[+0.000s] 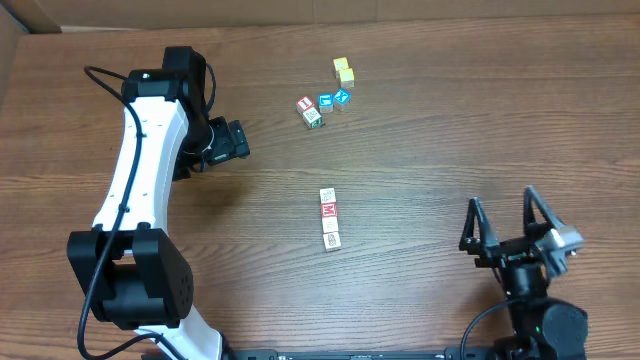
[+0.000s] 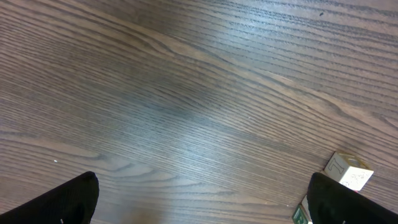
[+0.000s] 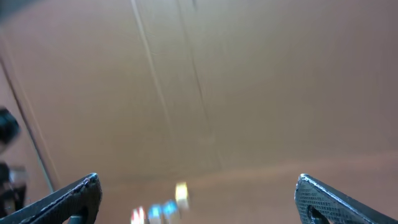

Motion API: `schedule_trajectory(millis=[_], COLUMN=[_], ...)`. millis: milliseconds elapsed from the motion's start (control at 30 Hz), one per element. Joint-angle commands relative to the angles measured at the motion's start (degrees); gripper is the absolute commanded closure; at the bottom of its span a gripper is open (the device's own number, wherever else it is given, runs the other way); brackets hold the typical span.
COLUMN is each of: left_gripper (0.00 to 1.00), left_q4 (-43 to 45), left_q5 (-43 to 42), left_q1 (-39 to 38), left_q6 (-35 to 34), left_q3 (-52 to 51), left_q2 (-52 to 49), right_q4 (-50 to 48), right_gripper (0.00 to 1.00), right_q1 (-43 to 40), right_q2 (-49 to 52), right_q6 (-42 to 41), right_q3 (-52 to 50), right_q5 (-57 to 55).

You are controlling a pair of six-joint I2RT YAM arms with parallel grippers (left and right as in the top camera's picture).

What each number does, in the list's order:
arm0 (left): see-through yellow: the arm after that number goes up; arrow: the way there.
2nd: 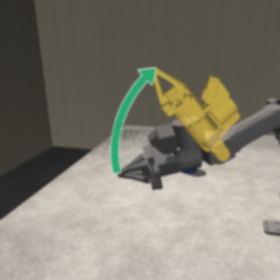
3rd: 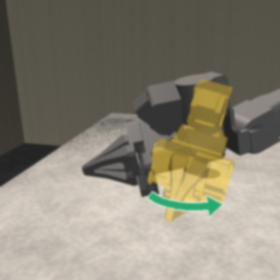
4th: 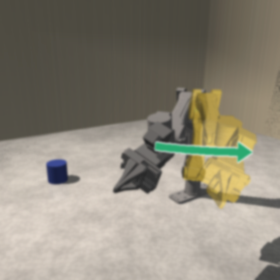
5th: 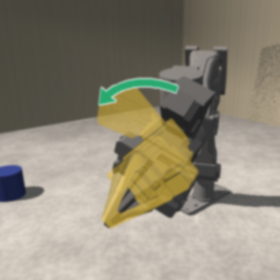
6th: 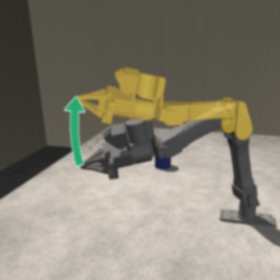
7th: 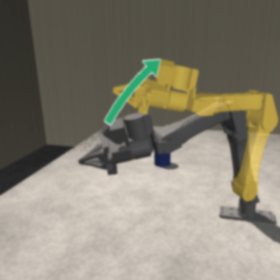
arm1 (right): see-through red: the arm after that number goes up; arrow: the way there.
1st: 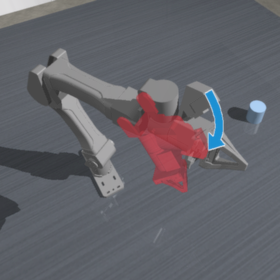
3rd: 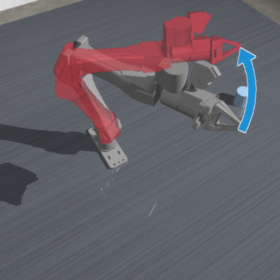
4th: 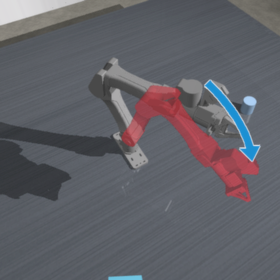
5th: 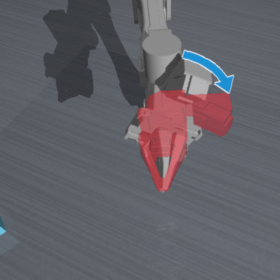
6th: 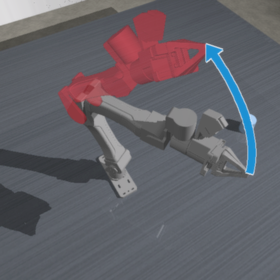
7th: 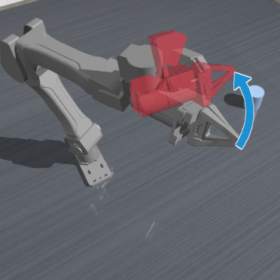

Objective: Flip 4 blocks

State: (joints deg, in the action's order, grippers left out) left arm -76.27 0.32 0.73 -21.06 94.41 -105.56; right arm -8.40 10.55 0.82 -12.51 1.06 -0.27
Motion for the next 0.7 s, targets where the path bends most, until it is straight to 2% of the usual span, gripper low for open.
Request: schedule_trajectory(millis=[0,133,667], left_gripper=[0.01,0.01,0.01], left_q4=[0.0,0.0,0.0], left_q5=[0.5,0.5,0.5], left_q1=[0.0,0.0,0.0], left_q6=[-0.2,-0.2,-0.2], left_q3=[0.0,0.0,0.0], left_q2=[-0.1,-0.1,-0.1], right_q4=[5.6,13.3,13.2], right_gripper=[0.0,0.0,0.0], right_q1=[-0.2,-0.2,-0.2], right_q2=[-0.6,-0.6,-0.6], right_q6=[1.4,4.3,5.1], right_q3=[-0.6,-0.6,-0.6], right_q5=[0.3,0.3,0.4])
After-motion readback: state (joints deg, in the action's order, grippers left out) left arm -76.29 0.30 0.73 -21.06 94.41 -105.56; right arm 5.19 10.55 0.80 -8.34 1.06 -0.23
